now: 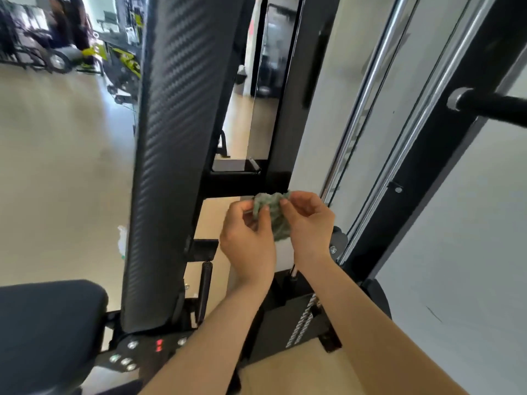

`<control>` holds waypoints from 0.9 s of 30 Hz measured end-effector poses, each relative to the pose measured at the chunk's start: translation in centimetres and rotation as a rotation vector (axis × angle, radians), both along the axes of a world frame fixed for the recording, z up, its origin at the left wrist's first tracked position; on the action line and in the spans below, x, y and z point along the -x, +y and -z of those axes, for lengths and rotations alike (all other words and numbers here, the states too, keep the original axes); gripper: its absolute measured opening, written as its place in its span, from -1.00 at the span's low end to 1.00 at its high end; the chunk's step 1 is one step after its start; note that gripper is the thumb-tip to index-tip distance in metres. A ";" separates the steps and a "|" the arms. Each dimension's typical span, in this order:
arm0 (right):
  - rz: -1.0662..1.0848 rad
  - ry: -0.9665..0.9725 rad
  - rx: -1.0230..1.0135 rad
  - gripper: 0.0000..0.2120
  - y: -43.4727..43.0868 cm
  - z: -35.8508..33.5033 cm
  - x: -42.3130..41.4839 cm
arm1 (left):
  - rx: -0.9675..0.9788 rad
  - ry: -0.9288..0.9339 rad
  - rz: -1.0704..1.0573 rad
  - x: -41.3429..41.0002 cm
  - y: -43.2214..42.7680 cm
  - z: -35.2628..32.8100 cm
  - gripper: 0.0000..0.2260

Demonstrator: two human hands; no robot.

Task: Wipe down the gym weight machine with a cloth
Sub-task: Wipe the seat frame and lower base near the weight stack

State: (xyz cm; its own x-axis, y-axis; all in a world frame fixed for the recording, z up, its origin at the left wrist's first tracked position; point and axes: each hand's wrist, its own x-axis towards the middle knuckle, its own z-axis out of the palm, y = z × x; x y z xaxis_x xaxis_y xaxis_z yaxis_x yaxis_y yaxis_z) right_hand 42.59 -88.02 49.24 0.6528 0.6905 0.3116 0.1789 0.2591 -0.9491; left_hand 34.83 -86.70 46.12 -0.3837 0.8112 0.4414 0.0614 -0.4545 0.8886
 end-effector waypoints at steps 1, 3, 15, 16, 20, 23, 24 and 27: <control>0.004 0.008 0.023 -0.89 -0.1 -0.8 0.0 | 0.023 -0.002 -0.016 -0.1 -0.1 -0.8 -0.87; -0.003 0.042 0.061 -0.89 -0.3 -2.5 0.1 | 0.069 -0.005 -0.041 -0.1 -0.2 -2.4 -0.87; -0.036 0.164 0.187 -0.89 -1.1 -13.9 -0.2 | 0.183 0.105 -0.006 0.2 -0.9 -14.7 -0.86; -0.042 0.165 0.188 -0.89 -1.1 -14.9 -0.2 | 0.180 0.107 0.013 0.4 -0.9 -15.9 -0.86; -0.065 0.189 0.201 -0.89 -1.2 -17.9 -0.2 | 0.176 0.147 0.086 1.0 -1.3 -20.1 -0.87; -0.072 0.222 0.207 -0.89 -1.2 -19.0 -0.4 | 0.192 0.176 0.124 1.1 -1.5 -21.8 -0.88; -0.078 0.229 0.206 -0.89 -1.1 -19.1 -0.2 | 0.191 0.185 0.119 1.4 -1.4 -22.0 -0.88; -0.078 0.240 0.206 -0.87 -0.7 -19.2 -0.3 | 0.202 0.233 0.108 1.4 -1.3 -22.5 -0.86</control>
State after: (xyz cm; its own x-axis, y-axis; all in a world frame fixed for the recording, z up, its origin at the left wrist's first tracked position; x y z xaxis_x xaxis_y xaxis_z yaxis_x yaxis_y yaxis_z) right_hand 42.85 -88.75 68.44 0.6334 0.7738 0.0035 -0.0696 0.0614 -0.9957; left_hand 33.38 -87.98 68.61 -0.1981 0.9218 0.3333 0.2342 -0.2857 0.9293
